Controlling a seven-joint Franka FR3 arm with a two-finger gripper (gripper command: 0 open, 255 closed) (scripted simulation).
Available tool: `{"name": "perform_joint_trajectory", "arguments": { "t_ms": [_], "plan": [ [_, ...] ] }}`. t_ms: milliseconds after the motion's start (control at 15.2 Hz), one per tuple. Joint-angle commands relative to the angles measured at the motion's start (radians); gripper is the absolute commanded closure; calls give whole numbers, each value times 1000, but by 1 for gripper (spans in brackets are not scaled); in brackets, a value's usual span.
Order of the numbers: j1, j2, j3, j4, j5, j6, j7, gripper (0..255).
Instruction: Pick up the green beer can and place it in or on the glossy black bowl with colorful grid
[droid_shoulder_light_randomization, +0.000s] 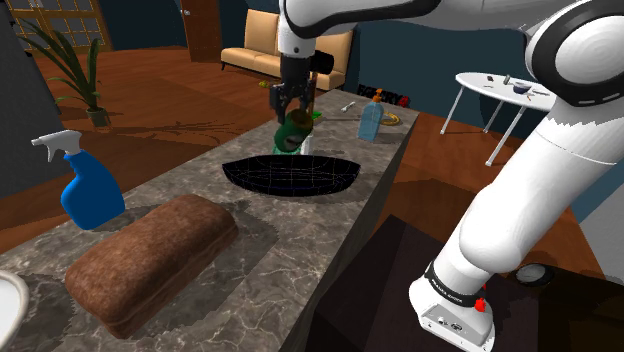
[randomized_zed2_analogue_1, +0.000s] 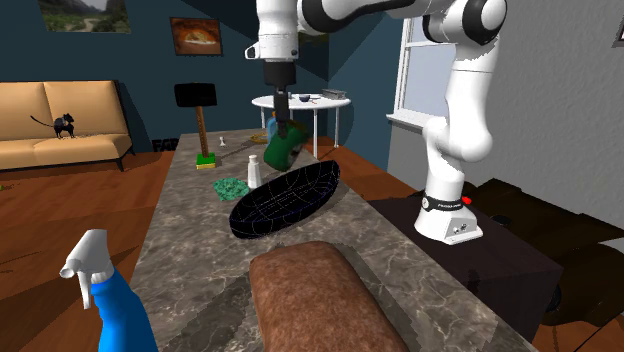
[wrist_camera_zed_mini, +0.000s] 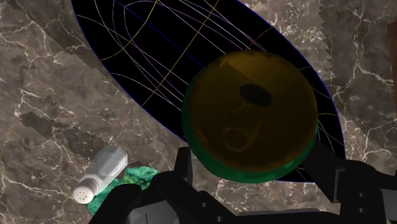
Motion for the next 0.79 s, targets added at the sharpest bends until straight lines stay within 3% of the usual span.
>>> {"name": "perform_joint_trajectory", "arguments": {
  "t_ms": [0,396,726],
  "plan": [
    [1,0,1,-27,0,28,1,255],
    [1,7,2,-107,-1,116,2,255],
    [1,7,2,-107,-1,116,2,255]
  ]
}}
